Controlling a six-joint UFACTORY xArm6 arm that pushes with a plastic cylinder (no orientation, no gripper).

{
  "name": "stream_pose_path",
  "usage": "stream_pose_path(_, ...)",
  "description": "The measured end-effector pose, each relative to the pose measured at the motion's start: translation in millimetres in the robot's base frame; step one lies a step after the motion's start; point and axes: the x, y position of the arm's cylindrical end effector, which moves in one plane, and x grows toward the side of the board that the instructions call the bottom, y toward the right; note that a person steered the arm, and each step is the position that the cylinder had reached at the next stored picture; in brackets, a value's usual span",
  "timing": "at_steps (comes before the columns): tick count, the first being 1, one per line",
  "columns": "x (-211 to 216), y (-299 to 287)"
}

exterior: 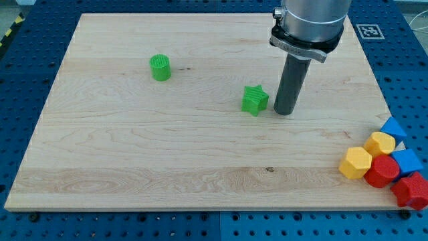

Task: Push the green star to the green circle

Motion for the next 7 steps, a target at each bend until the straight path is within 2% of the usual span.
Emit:
stream_pose_path(2,-16.9,-66.1)
stream_pose_path(4,-46.5,-63.5)
stream_pose_path(7,-24.0,-128.3)
